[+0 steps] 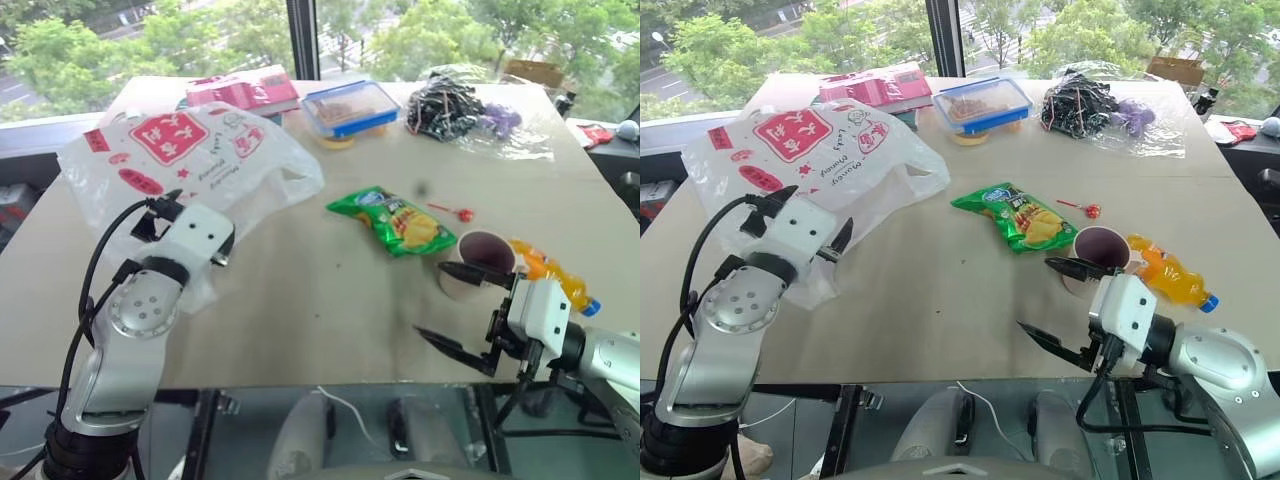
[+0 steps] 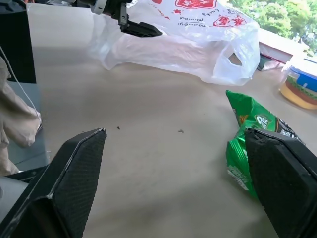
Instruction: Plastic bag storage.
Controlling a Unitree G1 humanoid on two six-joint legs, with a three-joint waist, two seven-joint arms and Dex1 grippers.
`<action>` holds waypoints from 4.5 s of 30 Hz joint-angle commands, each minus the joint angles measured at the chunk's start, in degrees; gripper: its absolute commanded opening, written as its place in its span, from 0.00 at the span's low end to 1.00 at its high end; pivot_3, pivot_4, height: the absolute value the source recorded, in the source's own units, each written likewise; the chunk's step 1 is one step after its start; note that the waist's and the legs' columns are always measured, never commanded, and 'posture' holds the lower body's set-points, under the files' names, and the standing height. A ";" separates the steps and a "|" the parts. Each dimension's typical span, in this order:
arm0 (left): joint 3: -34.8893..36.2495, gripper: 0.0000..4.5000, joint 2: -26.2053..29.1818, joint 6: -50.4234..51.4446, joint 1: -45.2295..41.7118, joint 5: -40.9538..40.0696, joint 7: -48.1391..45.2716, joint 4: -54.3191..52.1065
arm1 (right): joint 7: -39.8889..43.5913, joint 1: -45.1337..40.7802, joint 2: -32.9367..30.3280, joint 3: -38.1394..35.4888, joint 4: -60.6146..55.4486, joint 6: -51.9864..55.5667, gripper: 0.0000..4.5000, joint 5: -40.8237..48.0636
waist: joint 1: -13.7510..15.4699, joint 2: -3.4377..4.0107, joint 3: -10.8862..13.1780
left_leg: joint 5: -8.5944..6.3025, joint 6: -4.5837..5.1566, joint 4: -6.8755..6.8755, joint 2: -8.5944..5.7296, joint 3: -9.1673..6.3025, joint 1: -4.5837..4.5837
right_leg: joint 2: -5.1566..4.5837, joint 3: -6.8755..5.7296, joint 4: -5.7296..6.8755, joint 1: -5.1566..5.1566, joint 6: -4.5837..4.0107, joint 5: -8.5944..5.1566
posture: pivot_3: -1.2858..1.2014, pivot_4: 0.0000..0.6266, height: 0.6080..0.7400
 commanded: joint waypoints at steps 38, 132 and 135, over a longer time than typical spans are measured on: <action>-16.66 0.99 1.46 29.35 -9.71 22.16 -3.28 -2.44 | -3.91 0.24 -0.95 0.19 -1.99 0.73 1.00 -2.04 | -0.04 -0.06 0.00 | 0.00 0.01 0.06 -0.04 -0.05 0.00 | 0.03 0.03 0.12 0.00 0.19 0.11 | 0.52 0.24 1.00; 36.10 0.01 -16.65 49.24 -44.59 -33.25 -10.02 13.29 | -1.84 3.65 -10.36 -26.86 -5.68 33.78 1.00 0.91 | -0.46 -0.39 -0.04 | 0.01 -0.02 0.27 -0.21 -0.08 0.05 | -0.07 0.08 0.68 -0.04 0.23 0.14 | 0.52 0.24 1.00; 35.22 0.01 -15.99 48.46 -44.15 -34.27 -9.98 14.08 | -2.50 3.45 -9.98 -26.64 -0.61 30.76 1.00 -0.31 | -0.81 -0.43 -0.06 | 0.01 -0.01 0.28 -0.18 -0.03 0.10 | -0.01 0.12 0.69 -0.03 0.23 0.14 | 0.52 0.24 1.00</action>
